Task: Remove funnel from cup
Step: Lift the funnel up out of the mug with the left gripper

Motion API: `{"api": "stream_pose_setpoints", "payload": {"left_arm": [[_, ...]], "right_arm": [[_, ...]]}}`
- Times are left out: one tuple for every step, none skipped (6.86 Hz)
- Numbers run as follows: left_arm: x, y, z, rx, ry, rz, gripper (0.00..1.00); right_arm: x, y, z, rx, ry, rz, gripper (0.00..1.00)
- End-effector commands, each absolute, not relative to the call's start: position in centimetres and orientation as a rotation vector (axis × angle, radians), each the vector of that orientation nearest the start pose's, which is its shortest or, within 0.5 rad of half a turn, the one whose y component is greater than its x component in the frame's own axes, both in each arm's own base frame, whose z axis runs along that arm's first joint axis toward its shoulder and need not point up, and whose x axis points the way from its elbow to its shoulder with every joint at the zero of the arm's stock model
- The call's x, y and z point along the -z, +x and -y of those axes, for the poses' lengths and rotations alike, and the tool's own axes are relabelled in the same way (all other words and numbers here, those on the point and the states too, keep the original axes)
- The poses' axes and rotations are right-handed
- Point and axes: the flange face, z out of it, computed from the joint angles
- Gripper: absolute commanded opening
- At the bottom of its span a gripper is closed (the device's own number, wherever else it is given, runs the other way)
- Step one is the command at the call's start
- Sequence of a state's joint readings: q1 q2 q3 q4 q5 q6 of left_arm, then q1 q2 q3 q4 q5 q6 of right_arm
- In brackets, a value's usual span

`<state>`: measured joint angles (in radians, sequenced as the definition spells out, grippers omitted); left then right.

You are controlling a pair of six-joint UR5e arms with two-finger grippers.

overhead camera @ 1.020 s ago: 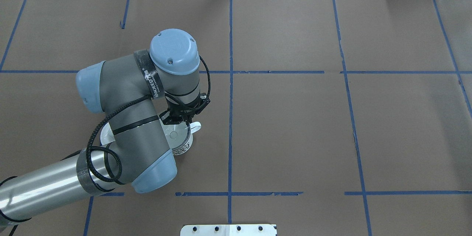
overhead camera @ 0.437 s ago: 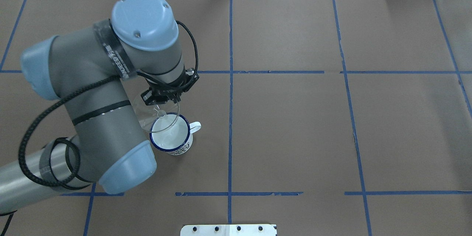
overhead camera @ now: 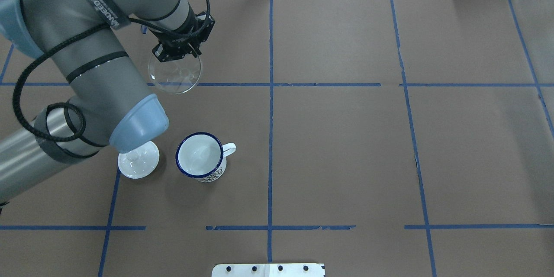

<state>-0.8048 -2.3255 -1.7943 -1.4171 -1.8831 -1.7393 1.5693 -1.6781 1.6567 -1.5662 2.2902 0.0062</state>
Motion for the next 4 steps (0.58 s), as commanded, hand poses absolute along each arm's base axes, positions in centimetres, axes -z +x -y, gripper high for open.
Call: {"api": "stream_pose_setpoints", "payload": {"left_arm": [[-18.5,36.5,58.3,0.898,0.109,-1.072,0.00],[-21.1,37.4,60.4,0.954,0.154,-1.124,0.00],[-22.6,37.4,62.0,1.017,0.223,-1.192,0.00],[-25.6,38.0,63.8,1.051,0.303,-1.252,0.00]], "right_arm": [[-67.0,6.7,44.5,-0.010,-0.019,0.719,1.00],[-67.0,6.7,44.5,-0.010,-0.019,0.719,1.00],[-67.0,6.7,44.5,-0.010,-0.019,0.719,1.00],[-67.0,6.7,44.5,-0.010,-0.019,0.719,1.00]]}}
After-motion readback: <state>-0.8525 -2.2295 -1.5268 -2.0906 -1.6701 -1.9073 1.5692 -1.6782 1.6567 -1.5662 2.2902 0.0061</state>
